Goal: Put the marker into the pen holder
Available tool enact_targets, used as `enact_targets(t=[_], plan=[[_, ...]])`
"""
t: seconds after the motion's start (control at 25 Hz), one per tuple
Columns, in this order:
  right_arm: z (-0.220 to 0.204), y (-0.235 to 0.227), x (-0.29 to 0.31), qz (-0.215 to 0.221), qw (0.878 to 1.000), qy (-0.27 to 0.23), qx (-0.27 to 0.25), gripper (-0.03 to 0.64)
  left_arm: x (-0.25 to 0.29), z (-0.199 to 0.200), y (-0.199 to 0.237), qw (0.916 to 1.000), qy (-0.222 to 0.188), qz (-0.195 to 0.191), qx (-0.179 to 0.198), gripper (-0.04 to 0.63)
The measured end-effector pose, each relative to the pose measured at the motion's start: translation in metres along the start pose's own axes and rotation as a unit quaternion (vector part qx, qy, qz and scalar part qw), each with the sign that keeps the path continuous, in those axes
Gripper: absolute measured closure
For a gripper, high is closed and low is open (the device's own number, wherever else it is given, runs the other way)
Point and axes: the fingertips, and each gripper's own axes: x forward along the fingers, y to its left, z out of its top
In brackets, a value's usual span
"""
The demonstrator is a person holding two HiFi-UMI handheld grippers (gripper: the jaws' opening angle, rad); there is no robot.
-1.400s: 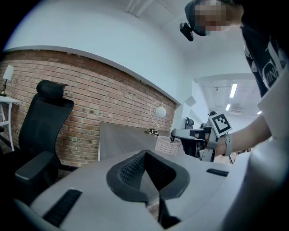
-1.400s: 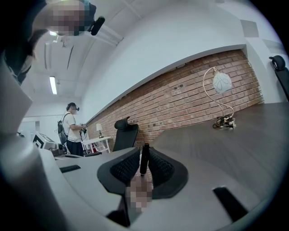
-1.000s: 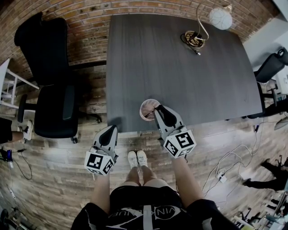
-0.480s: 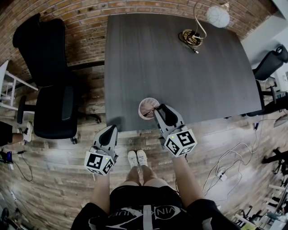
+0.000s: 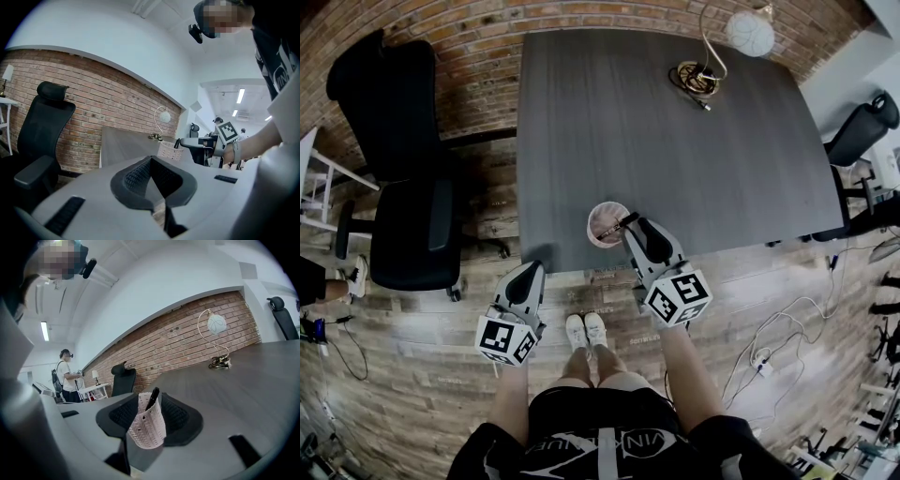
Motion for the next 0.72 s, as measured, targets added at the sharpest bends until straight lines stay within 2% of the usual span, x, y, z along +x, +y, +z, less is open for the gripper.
enact_targets(t=[0.4,0.52,0.72], plan=[[0.01,-0.003,-0.018,-0.014,1.0,-0.01,-0.014,0.477,0.0,0.007,-0.009,0.9999,-0.006,-0.008,0.005,0.583],[0.012,-0.003,-0.024,-0.02,1.0,-0.012,-0.02,0.522,0.0,0.011,-0.011,0.9999,-0.009,-0.009,0.008,0.581],[0.019,-0.002,-0.034,-0.021,0.999,-0.015,-0.024,0.555,-0.002,0.02,-0.015,0.9998,-0.013,-0.009,0.013,0.583]])
